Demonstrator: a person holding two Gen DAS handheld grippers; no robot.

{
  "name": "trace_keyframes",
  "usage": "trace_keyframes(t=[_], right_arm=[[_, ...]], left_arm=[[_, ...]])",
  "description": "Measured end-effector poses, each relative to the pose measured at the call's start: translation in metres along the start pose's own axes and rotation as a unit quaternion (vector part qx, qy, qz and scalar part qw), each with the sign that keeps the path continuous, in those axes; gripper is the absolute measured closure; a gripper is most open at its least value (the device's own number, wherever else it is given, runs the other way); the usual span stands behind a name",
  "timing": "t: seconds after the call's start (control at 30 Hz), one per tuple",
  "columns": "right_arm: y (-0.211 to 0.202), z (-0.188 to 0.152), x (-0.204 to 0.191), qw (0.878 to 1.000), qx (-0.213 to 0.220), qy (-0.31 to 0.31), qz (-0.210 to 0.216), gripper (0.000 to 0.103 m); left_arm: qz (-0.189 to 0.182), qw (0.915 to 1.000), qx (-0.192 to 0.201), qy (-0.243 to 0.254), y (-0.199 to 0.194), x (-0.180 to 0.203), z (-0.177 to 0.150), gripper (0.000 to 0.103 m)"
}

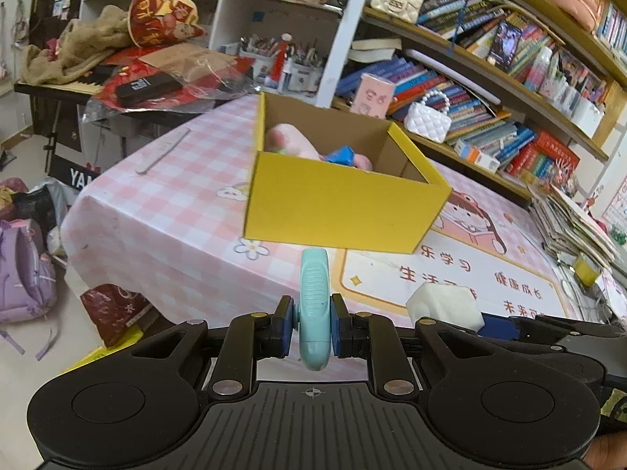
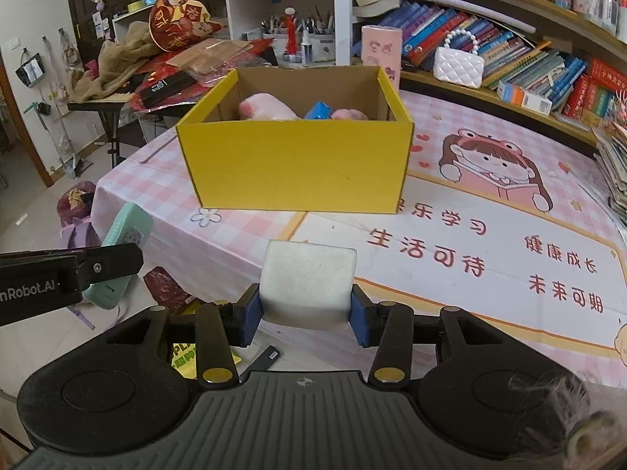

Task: Organize objects
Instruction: 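Carry the mint-green toy and white eraser over the yellow box with both tools, then open both tools to drop the mint-green toy and white eraser into the box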

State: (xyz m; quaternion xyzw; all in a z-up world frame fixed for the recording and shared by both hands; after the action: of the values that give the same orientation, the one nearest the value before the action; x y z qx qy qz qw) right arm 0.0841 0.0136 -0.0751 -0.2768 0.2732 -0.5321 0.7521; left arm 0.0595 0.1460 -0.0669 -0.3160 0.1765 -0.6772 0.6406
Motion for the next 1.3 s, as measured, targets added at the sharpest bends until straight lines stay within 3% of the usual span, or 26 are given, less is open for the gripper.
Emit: trace_keyframes(t=[0.6, 1.03, 1.3], right_arm=[[0.016, 0.03, -0.014, 0.999, 0.011, -0.033, -0.001, 0.06], [0.043, 0.118, 0.0, 0.997, 0.07, -0.042, 0.008, 0.06], [0.083, 0.156, 0.022, 0.997, 0.069, -0.042, 0.011, 0.06]], left_arm=[[0.009, 0.9994, 0.027, -0.017, 0.005, -0.019, 0.025, 0.086], [0.017, 0.9972, 0.071, -0.015, 0.048, -0.009, 0.105, 0.086], [0.031, 0.9973, 0.064, -0.017, 0.09, 0.001, 0.132, 0.086]])
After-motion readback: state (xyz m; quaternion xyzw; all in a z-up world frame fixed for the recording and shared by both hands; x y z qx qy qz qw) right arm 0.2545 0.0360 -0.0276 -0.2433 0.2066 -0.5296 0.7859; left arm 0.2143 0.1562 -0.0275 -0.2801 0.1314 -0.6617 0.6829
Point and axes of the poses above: each gripper's, at about its wrist camera, not at the fingertips, and y roughly the way its jaws point, x to its right, z to its top, the point moved 9 cm from there along y, roughly the way its jaws point, and after that the axes turned 5 degrees about y, right-handed, at the moved point
